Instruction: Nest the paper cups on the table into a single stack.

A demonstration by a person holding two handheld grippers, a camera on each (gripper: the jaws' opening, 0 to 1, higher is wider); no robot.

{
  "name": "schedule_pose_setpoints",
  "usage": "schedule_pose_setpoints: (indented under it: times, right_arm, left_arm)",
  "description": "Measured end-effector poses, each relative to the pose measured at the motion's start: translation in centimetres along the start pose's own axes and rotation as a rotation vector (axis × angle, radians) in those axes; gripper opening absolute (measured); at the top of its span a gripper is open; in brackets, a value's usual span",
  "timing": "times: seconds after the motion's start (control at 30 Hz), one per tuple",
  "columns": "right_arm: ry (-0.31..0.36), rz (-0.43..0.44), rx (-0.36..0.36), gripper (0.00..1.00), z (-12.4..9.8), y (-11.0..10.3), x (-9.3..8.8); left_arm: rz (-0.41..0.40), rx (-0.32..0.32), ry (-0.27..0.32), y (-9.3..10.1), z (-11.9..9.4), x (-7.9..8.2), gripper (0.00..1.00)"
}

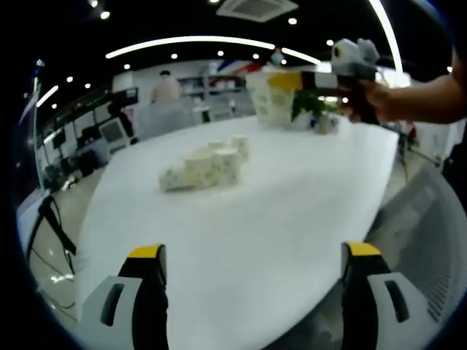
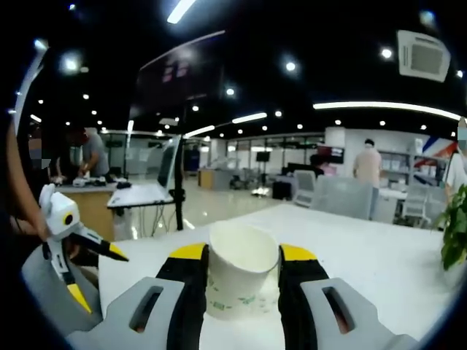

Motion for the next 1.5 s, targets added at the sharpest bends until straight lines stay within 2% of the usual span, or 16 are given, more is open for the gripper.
schedule_pose_setpoints:
  times: [0.2, 0.53, 0.83, 1.1, 1.33, 1.5]
  right_arm:
    - [-0.004, -0.012, 0.033, 0.34, -0.5, -1.3, -0.5]
    - [0.036, -0.048, 0.071, 0.34, -1.2, -3.2, 0.0]
    - [0.037, -0.067, 0.056, 0.35, -1.5, -3.6, -1.2]
    - [0.009, -0.107, 0.036, 0.35, -2.5, -4.7, -4.0]
    - [-0.030, -0.097, 0.047, 0.34, -2.8, -5.6, -6.1]
    - [-0.089, -0.105, 0.070, 0.34, -2.8, -6.4, -9.0]
  left_arm:
    - [-0.001, 0.000, -0.002, 0.2, 0.0, 0.1, 0.98]
    - [-0.002, -0.003, -0.003, 0.2, 0.1, 0.2, 0.98]
    - [-0.001, -0.001, -0.008, 0.2, 0.1, 0.1, 0.97]
    - [-0.003, -0.004, -0.015, 0.2, 0.1, 0.0, 0.97]
    - [0.001, -0.009, -0.018, 0.1, 0.2, -0.1, 0.97]
    - [0.001, -0.011, -0.016, 0.2, 0.2, -0.1, 0.97]
Point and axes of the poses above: the point that each gripper's makers call its tool centre point, and the gripper's own axes: z roughly forward along the fingers, y roughly to its right, x roughly out of its top, the point moved 4 cm from there along -z, roughly backward along the fingers, and after that the axes turned 6 degrees about y, right-handed, at the moved point
